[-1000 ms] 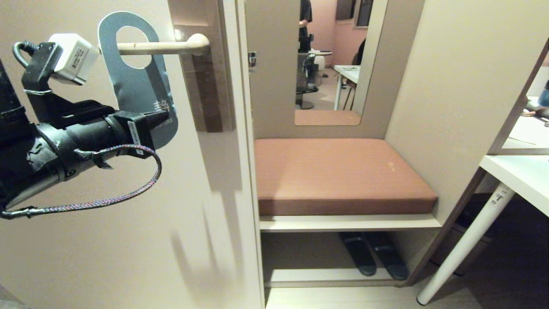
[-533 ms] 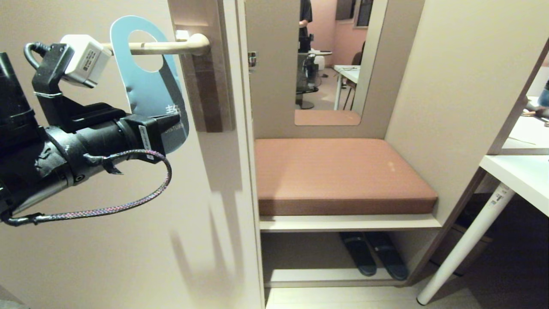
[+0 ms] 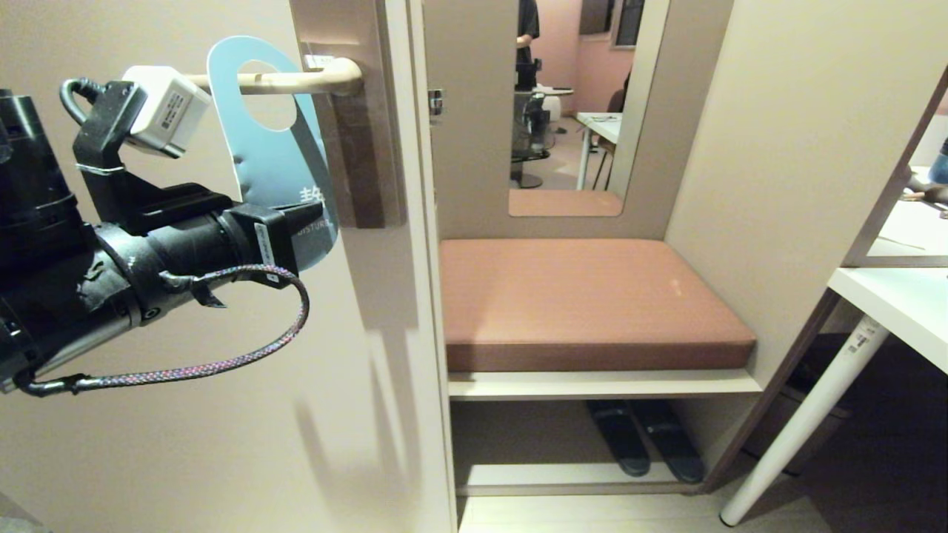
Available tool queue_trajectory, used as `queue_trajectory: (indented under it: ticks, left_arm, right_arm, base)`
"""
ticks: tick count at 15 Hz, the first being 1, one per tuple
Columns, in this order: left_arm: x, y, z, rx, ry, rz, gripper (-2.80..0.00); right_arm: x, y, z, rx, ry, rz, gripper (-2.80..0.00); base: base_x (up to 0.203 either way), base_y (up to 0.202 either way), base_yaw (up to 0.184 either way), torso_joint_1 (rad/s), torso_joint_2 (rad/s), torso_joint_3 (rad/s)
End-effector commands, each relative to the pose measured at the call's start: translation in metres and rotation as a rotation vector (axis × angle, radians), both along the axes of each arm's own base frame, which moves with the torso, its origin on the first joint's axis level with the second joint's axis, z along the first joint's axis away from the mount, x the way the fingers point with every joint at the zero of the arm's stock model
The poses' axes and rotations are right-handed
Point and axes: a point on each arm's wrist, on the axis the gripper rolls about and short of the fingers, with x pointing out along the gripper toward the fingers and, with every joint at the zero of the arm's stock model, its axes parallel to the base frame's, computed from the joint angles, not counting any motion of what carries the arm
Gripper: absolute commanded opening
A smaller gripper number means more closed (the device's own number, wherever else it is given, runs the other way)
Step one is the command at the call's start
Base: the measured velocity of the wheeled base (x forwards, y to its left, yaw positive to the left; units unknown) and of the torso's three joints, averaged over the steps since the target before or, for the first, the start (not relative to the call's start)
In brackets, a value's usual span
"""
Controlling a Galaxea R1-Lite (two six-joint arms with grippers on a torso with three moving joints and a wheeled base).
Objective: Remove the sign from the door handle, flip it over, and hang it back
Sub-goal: Hang the sign back with the other side facing out
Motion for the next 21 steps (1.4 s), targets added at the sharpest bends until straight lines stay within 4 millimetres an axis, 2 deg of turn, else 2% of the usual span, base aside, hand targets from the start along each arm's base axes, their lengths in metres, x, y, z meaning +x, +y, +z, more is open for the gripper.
queue_trajectory:
  ticks: [1, 12, 21]
  left_arm:
    - [0.003, -0.004, -0.004, 0.006, 0.013, -0.004, -2.80]
    - [0.014, -0.009, -0.014, 0.004, 0.058, 0.002, -2.80]
    - [0.014, -0.010, -0.012, -0.003, 0.040, 0.005, -2.80]
  right_arm:
    - [0.000, 0.000, 0.000, -0.001, 0.002, 0.001, -2.80]
    - [0.000, 0.000, 0.000, -0.001, 0.002, 0.001, -2.80]
    - [0.000, 0.000, 0.000, -0.001, 0.002, 0.001, -2.80]
  base:
    - [0.000, 0.000, 0.000, 0.000, 0.00, 0.000]
    - [0.000, 0.000, 0.000, 0.000, 0.00, 0.000]
    - [0.000, 0.000, 0.000, 0.000, 0.00, 0.000]
